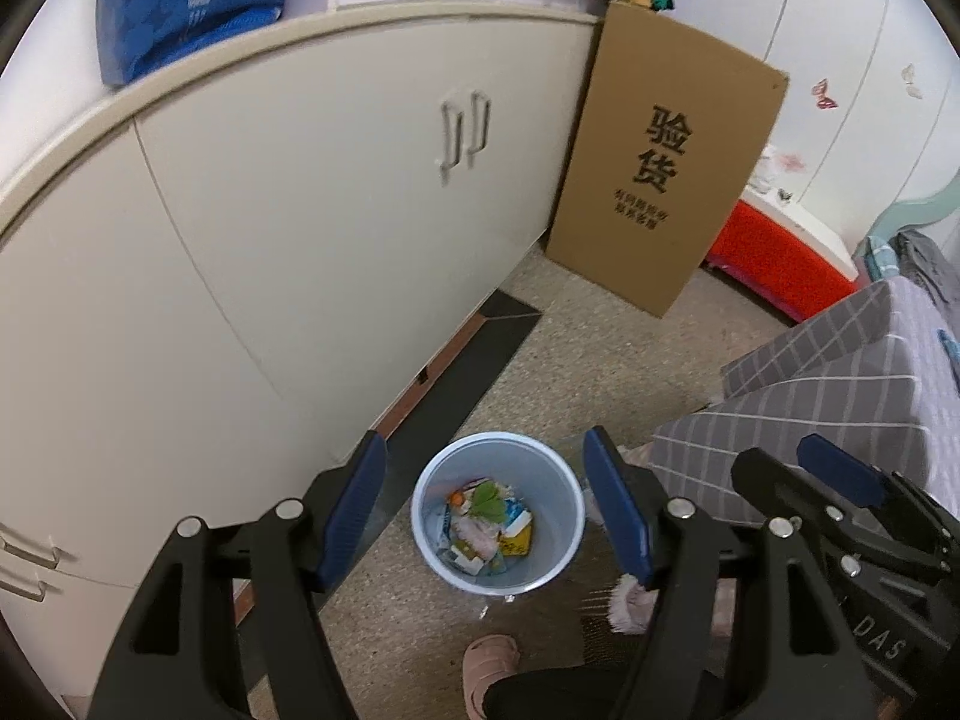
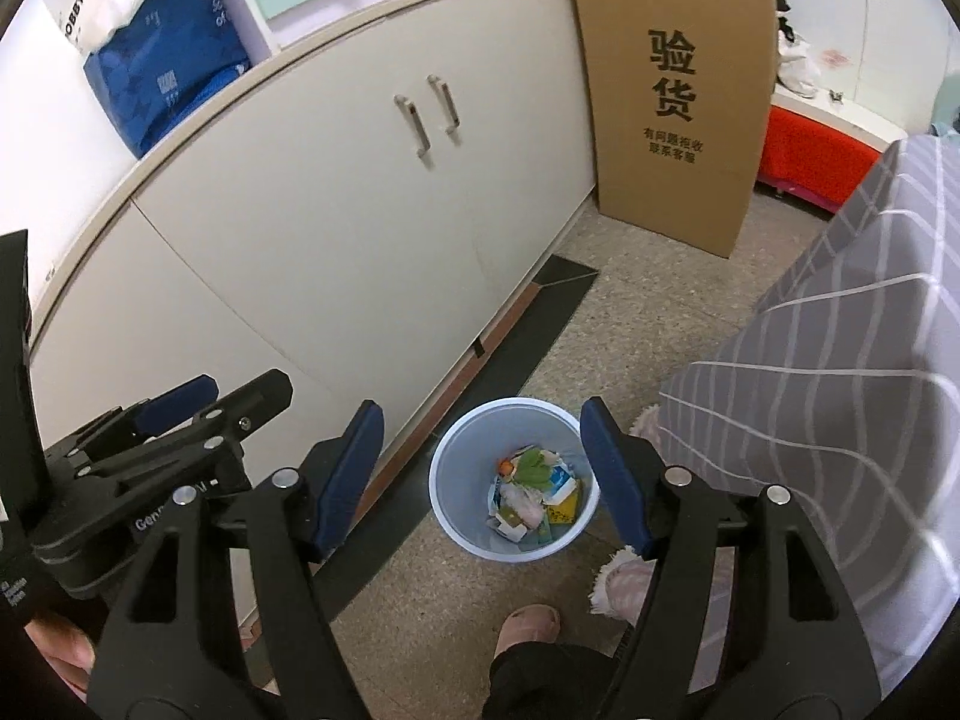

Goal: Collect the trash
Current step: 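Move both tools back over the table toward the paper bag, then grasp the red paper bag with the right tool while the left tool grasps the newspaper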

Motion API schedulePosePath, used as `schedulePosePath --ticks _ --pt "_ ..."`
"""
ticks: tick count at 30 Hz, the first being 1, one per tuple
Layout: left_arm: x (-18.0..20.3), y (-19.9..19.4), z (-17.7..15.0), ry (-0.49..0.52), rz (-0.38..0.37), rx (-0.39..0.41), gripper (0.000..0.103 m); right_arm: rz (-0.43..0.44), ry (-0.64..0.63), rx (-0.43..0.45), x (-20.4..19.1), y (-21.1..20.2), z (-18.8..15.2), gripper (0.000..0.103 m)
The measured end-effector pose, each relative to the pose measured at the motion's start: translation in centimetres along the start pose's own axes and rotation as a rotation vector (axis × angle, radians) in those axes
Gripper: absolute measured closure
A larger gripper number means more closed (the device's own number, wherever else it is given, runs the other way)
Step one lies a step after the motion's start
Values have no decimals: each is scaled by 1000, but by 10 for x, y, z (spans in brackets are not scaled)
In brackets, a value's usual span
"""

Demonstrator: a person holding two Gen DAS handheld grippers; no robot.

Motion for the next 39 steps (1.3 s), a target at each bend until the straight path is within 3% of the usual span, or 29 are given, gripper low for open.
schedulePosePath --ticks 11,19,26,31,36,39 --pt "63 -73 -12 59 -119 92 30 -67 70 134 46 -98 -1 31" --pt "140 -105 -43 167 -199 95 28 -159 130 198 99 -164 -28 30" --pt "214 -123 -77 272 -279 60 27 -251 212 252 163 -221 -70 28" --pt "269 -128 -103 346 -322 40 26 -370 334 289 224 -262 -115 26" --pt "315 -123 -122 399 -356 10 25 -466 450 299 277 -286 -153 23" --pt "340 -116 -131 409 -377 -29 25 -476 540 292 312 -289 -171 21"
Point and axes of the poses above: each gripper's, at about its wrist camera, not at the fingertips, and y roughly the way its jaws point, x to its right, z to its top, the point moved 2 cm from there along y, roughly the way its jaws point, and after that the axes turned 14 degrees about -y, right-handed, at the moved point
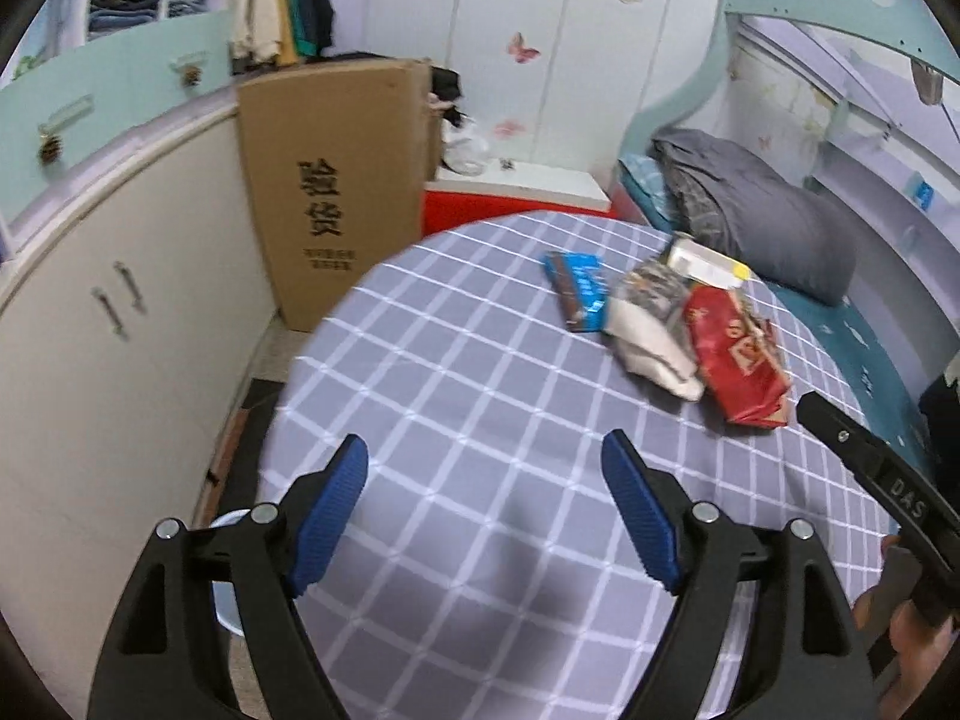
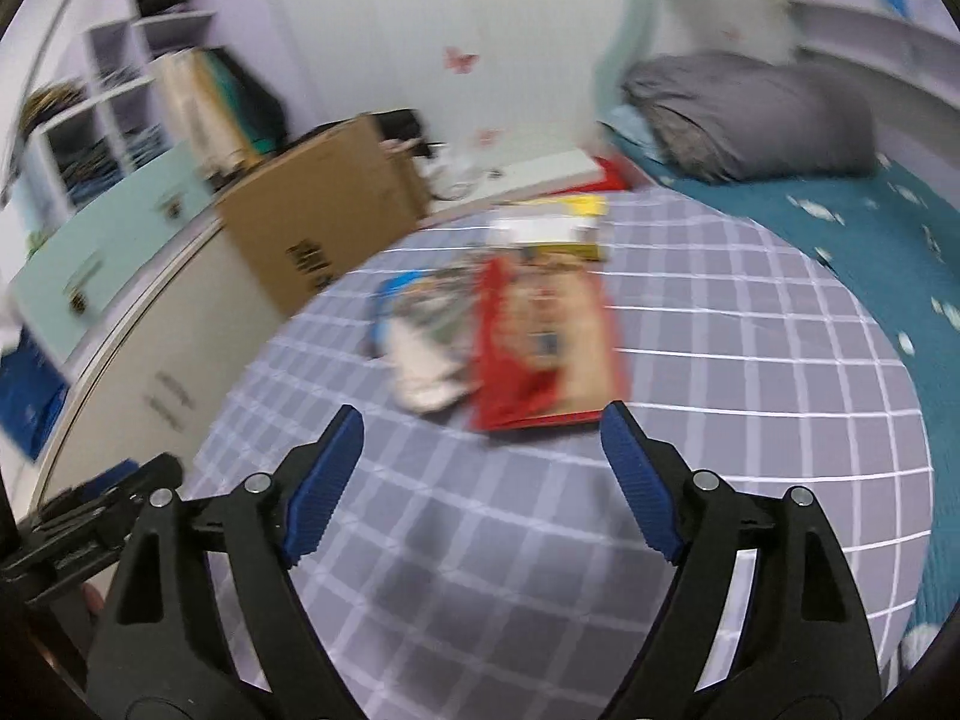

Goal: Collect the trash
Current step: 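Grasp the red paper bag with the right tool while the left tool grasps the newspaper, then carry the paper bag and newspaper toward the wastebasket with both tools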

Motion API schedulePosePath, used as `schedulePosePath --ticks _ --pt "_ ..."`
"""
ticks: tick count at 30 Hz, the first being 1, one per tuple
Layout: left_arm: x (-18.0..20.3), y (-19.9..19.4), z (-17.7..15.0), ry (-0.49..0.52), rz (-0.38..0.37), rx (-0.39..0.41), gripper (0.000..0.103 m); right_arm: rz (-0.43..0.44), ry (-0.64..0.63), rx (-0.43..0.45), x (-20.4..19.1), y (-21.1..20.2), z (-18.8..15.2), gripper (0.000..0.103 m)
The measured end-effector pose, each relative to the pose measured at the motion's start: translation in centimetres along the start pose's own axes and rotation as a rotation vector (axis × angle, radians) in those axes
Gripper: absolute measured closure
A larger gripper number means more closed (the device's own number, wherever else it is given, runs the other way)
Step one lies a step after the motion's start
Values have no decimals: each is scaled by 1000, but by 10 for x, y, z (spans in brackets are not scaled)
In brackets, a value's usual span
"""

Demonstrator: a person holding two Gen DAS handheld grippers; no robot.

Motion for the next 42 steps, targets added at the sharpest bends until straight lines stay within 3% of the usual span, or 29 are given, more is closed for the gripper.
schedulePosePath --ticks 6,12,14,22,28,30,32,34,38,42 --pt "33 32 7 -16 -43 -44 23 24 56 -38 29 30 10 10" --pt "61 58 15 0 -39 -57 23 64 27 -88 29 64 17 10" --pt "70 67 18 2 -42 -62 23 74 28 -91 34 68 16 43" --pt "104 107 19 -7 -72 -111 21 -13 64 29 58 41 14 43" --pt "117 126 24 -48 -108 -123 21 3 93 15 62 46 13 43" --pt "121 132 25 -62 -115 -129 27 0 84 16 62 47 14 43" --pt "121 138 24 -67 -105 -157 50 1 83 16 62 47 14 43" --pt "118 143 22 -85 -120 -185 61 -1 87 17 63 47 14 43" --pt "116 132 19 -70 -186 -162 78 -1 81 22 60 47 14 43" --pt "116 106 15 -30 -239 -99 87 19 71 37 54 45 15 43"
Point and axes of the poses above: each gripper's, at about its wrist camera, not at the fingertips, and y roughly the way its jaws point, x to its right, z to its top, the point moved 2 cm from there along y, roughly the way its jaws point, and after that the axes turned 14 degrees about -y, right-handed, at the moved point
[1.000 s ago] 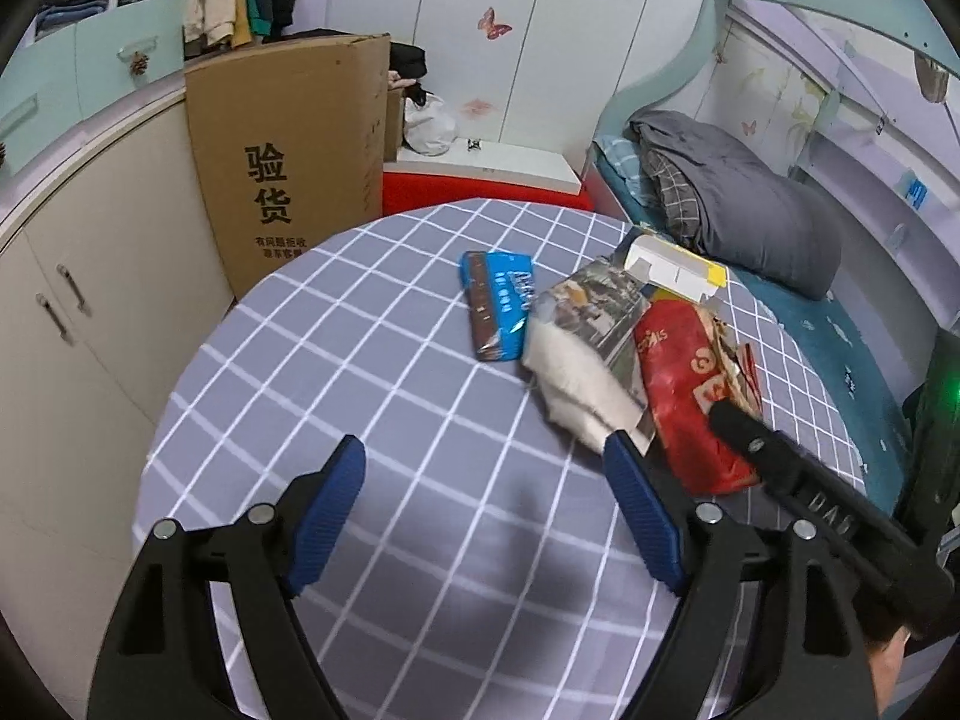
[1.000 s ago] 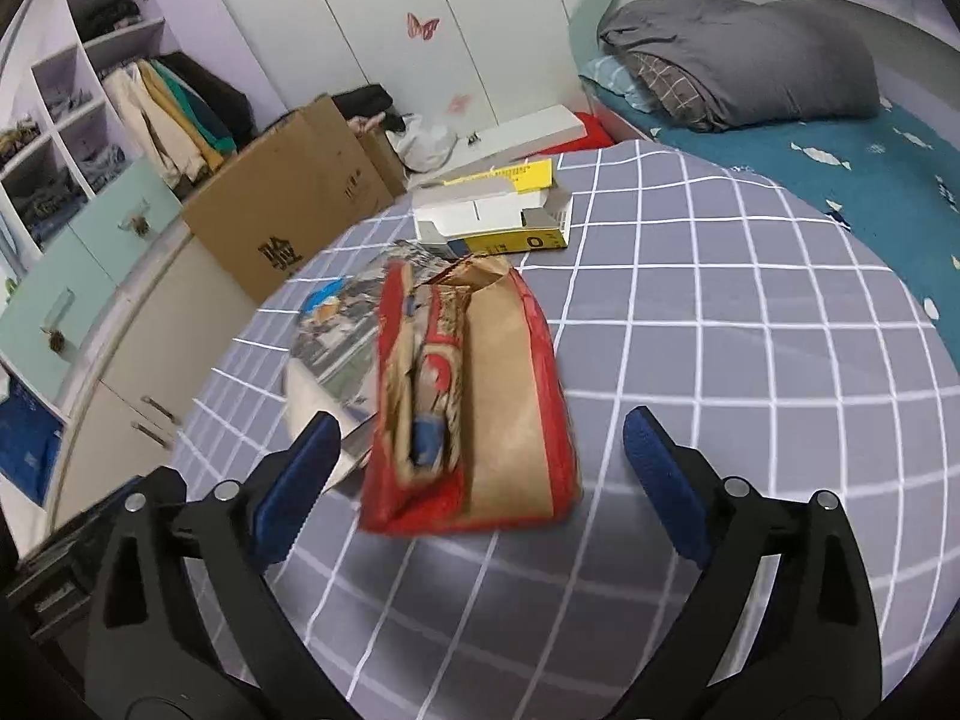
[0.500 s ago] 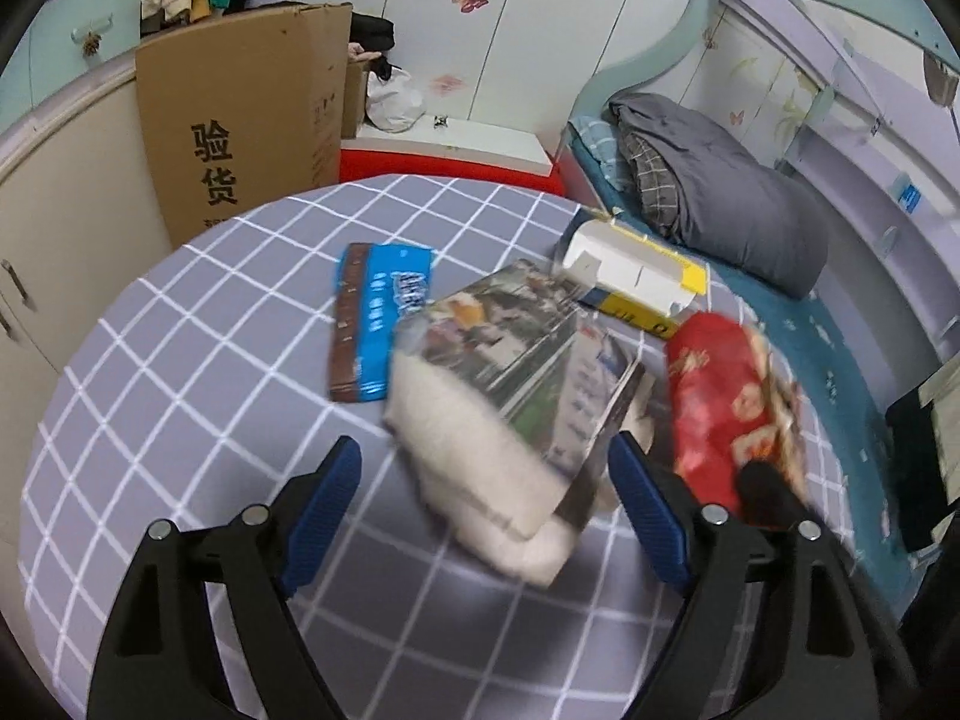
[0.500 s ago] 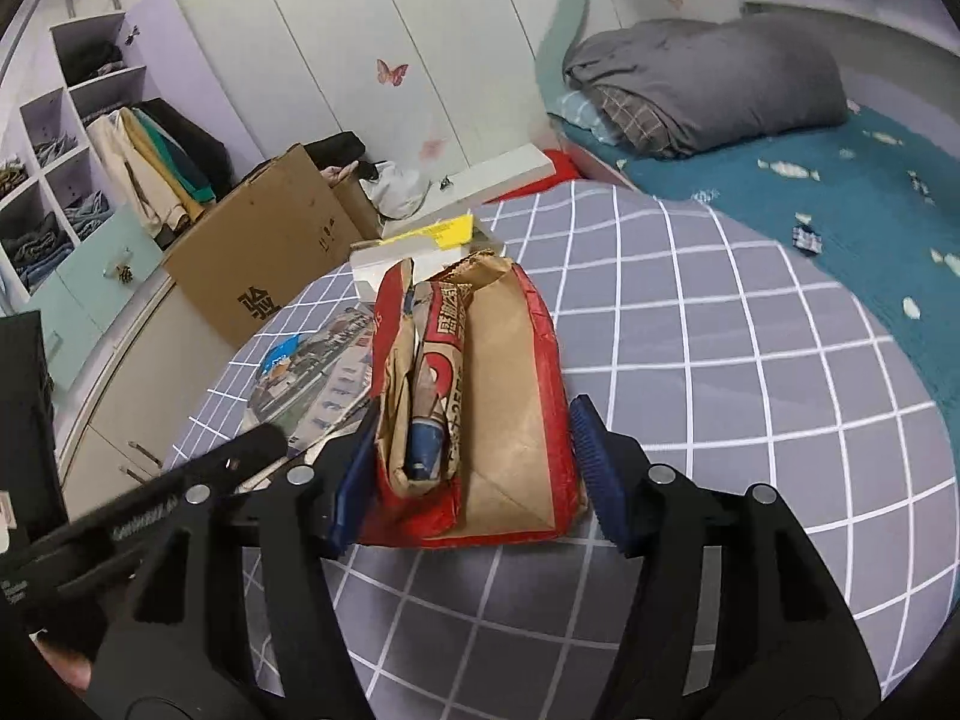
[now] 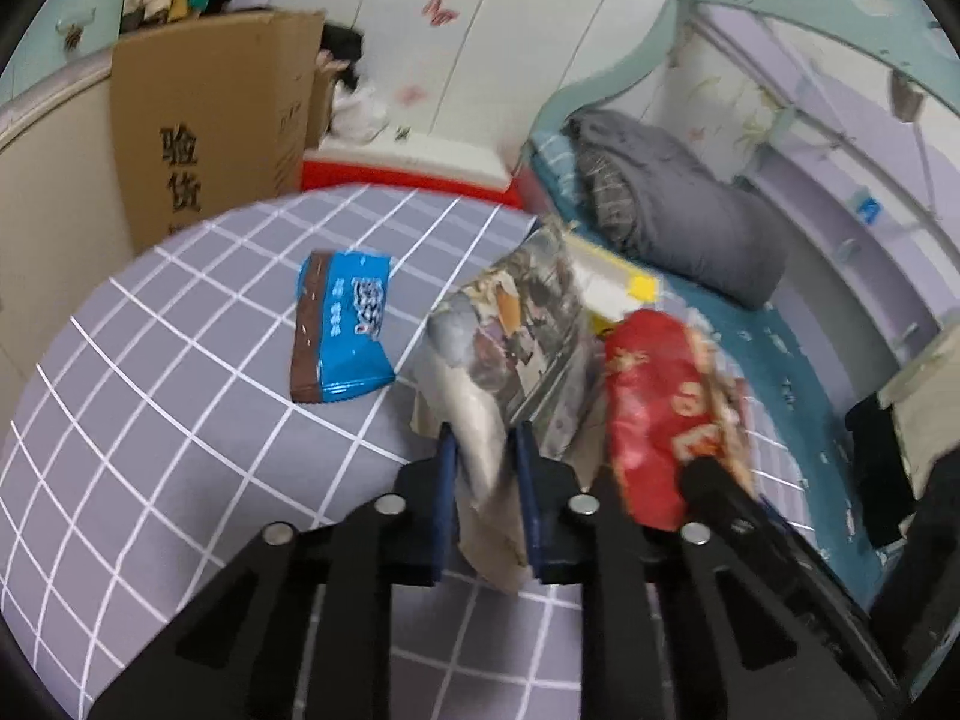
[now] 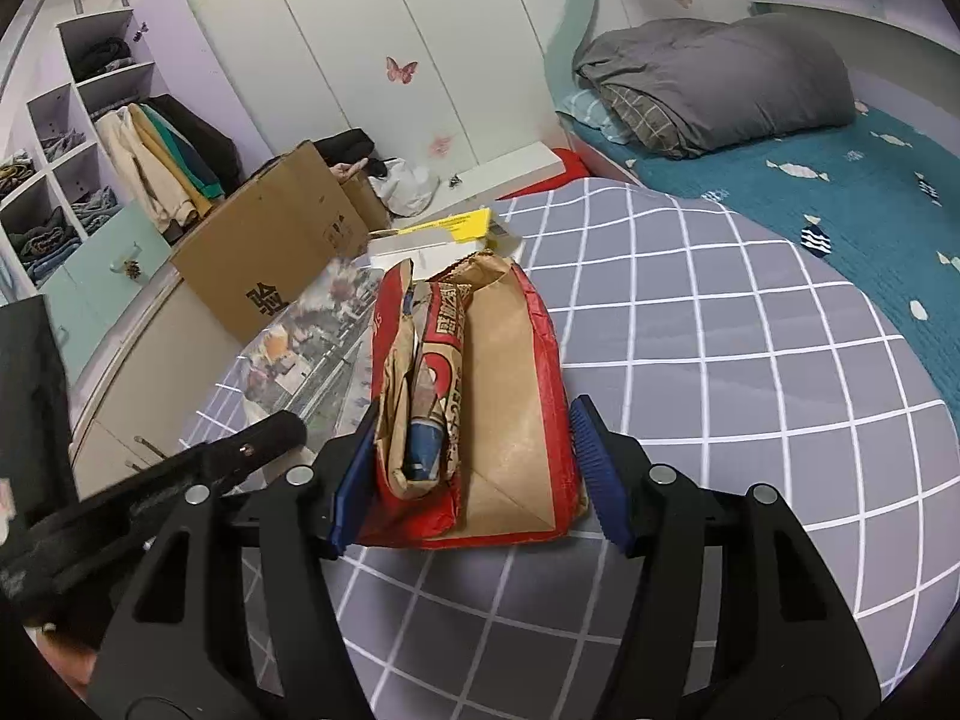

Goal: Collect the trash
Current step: 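Carry the paper bag and newspaper toward the wastebasket with both tools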

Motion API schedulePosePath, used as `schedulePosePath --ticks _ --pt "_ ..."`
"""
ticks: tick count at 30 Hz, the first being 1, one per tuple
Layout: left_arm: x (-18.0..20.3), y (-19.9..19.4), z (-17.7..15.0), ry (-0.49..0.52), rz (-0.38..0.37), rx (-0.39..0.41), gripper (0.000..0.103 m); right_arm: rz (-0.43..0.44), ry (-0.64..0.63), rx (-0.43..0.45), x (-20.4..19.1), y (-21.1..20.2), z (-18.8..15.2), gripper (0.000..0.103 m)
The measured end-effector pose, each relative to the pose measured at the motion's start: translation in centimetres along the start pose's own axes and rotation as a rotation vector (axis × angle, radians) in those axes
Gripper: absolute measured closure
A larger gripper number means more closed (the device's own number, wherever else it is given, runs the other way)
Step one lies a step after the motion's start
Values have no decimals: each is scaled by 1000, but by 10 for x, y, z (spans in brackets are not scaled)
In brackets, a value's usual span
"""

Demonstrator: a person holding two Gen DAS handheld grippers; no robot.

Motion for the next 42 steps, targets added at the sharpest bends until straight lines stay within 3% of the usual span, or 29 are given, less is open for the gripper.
schedulePosePath --ticks 9,17,21,29,37,42 --pt "-18 -84 -4 14 -71 143 92 70 -27 61 -35 -33 -4 43" --pt "-73 -172 -9 -24 -52 307 92 153 -128 77 -112 -62 -4 43" --pt "-121 -220 -7 -78 6 394 92 209 -195 67 -162 -66 -8 43" --pt "-233 -282 -21 -214 191 454 92 373 -336 -11 -287 -52 -39 43" --pt "-338 -297 -35 -333 371 440 92 471 -446 -96 -386 -24 -79 43" --pt "-398 -294 -46 -403 436 400 92 502 -487 -154 -428 3 -106 43"
Point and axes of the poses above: each gripper's, at about its wrist camera, not at the fingertips, and y roughly the way its jaws point, x to its right, z to its top, the point moved 2 cm from there along y, roughly the way its jaws point, and after that the axes turned 14 degrees about -y, right-handed, at the moved point
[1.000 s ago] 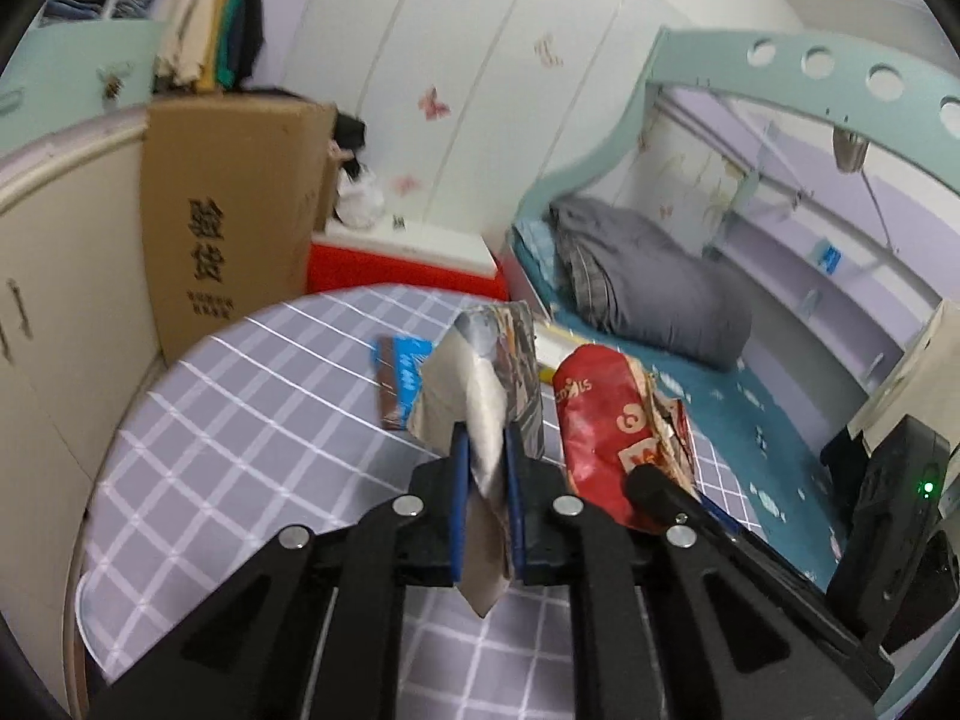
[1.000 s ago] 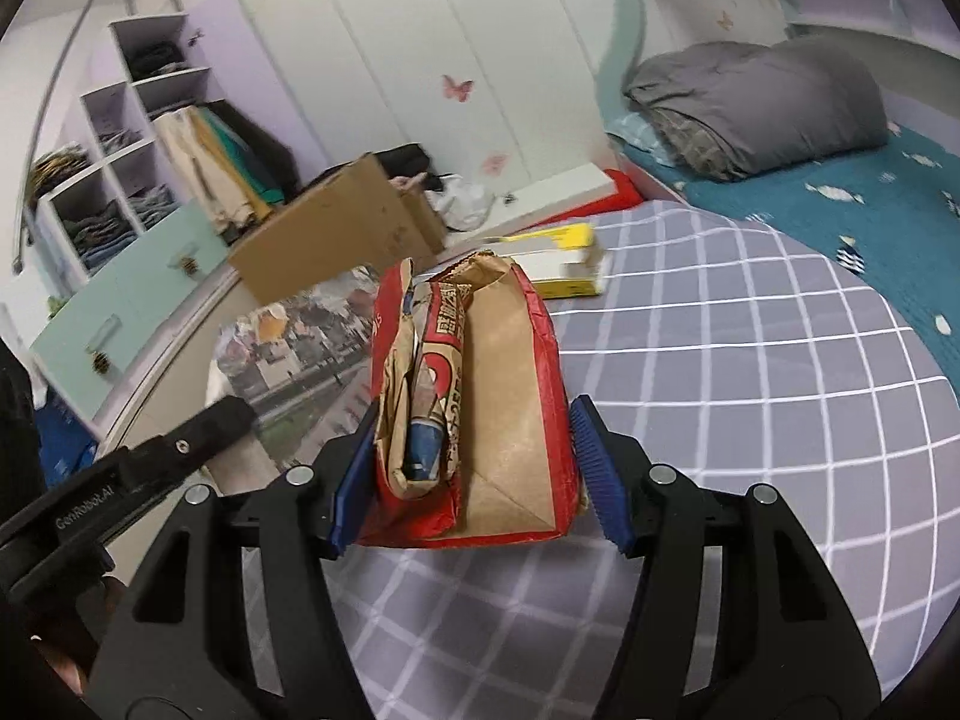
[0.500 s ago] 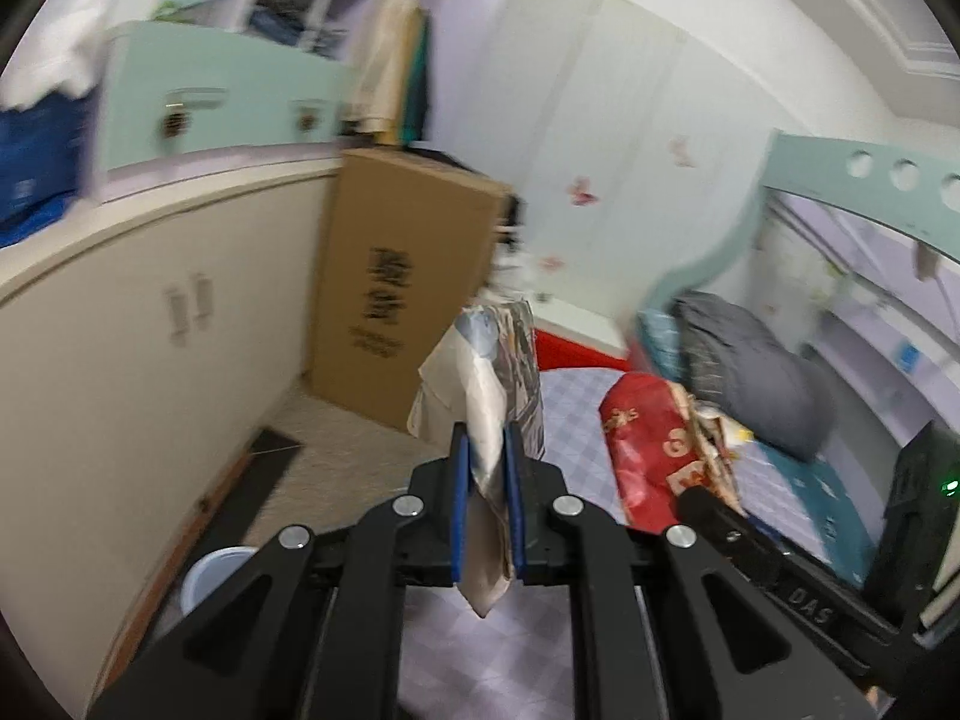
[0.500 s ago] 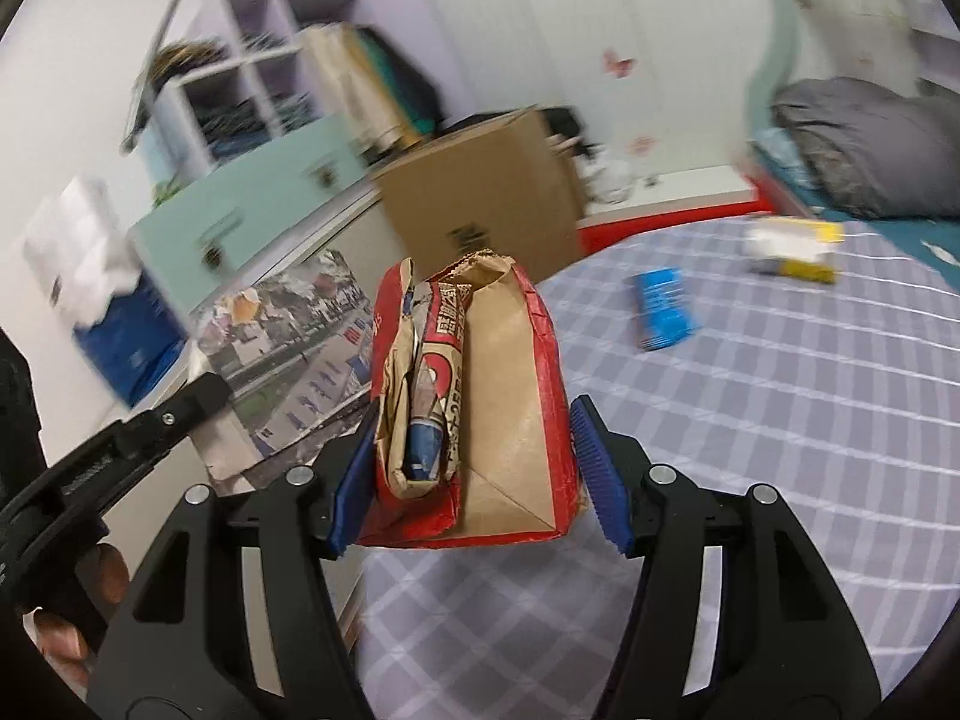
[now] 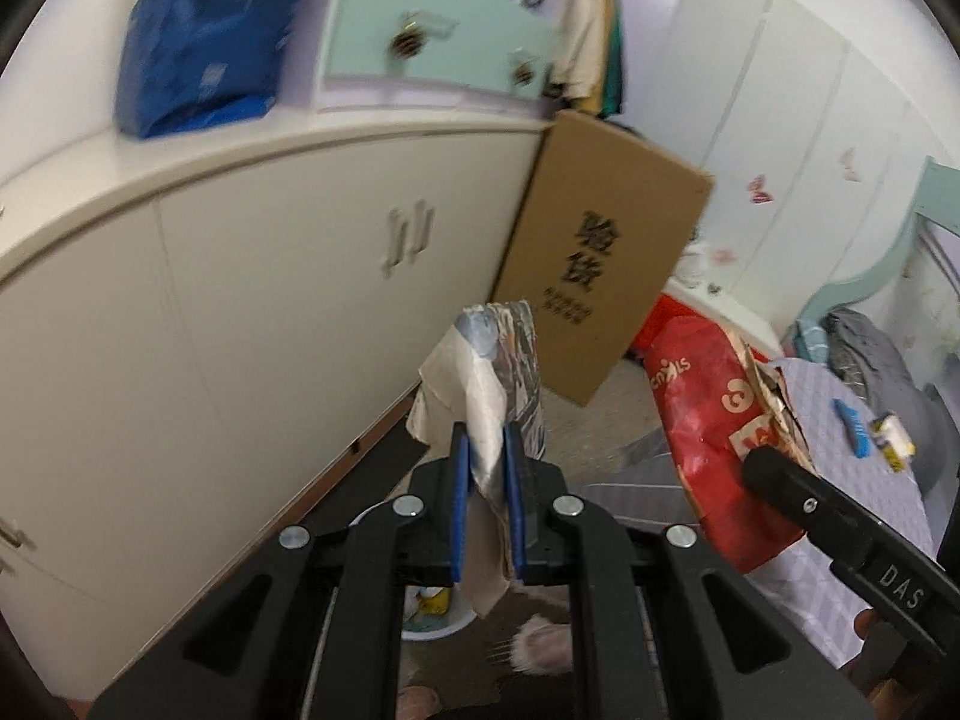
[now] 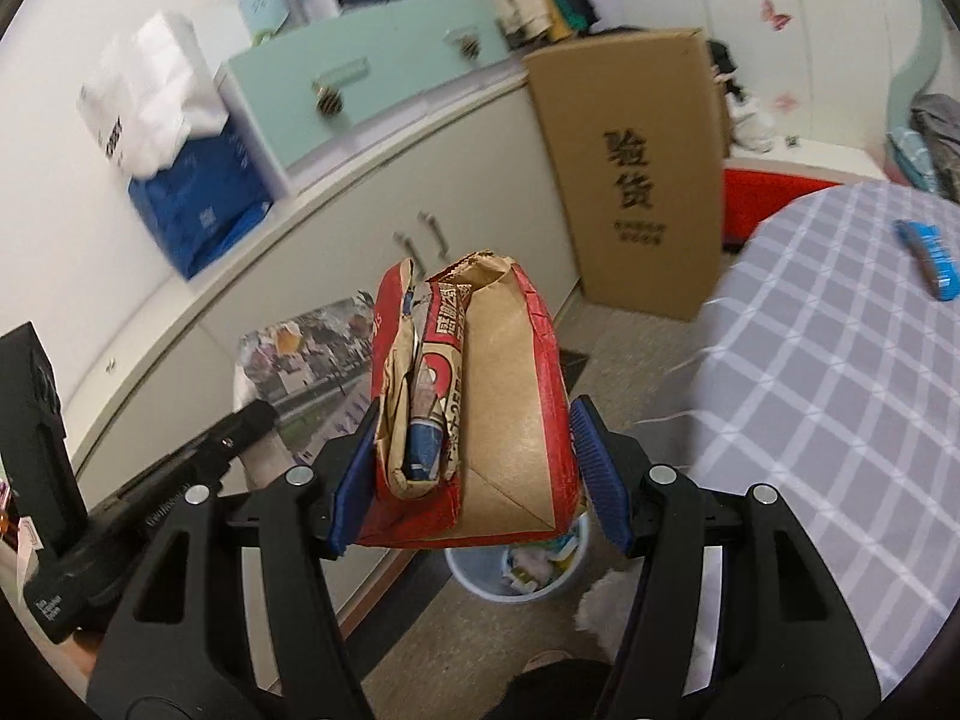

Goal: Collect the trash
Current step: 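Carry the paper bag and newspaper toward the wastebasket with both tools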

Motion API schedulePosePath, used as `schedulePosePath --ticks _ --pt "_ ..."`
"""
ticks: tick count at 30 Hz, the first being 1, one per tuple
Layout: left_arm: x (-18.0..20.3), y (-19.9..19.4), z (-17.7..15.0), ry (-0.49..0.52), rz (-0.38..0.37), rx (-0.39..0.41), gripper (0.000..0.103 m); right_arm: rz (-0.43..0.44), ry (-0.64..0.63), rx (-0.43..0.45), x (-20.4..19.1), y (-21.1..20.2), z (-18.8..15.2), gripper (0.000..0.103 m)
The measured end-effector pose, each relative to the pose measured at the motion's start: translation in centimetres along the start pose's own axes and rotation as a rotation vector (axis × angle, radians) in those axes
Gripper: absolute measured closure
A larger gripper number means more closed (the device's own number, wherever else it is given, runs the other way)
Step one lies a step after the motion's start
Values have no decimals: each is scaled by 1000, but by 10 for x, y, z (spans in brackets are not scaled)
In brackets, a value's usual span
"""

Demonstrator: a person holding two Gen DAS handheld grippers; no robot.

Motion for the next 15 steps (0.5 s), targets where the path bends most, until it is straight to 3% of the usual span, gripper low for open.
schedulePosePath --ticks 6,8,11,15 --pt "-38 30 3 -29 80 -34 92 20 -31 -62 -24 58 -8 38" --pt "-50 41 2 -53 86 -65 92 2 -43 -92 -26 79 -13 13" --pt "-63 59 -2 -79 110 -118 92 -22 -31 -173 -23 104 -26 13" --pt "-62 70 -11 -69 121 -151 92 -33 -21 -190 -18 106 -32 13"
Point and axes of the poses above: each gripper's, at about its wrist camera, not at the fingertips, and y roughly the way its jaws point, x to its right, z to its top, the point moved 2 cm from there along y, roughly the way its jaws point, and after that the axes turned 14 degrees about -y, right-handed, at the moved point
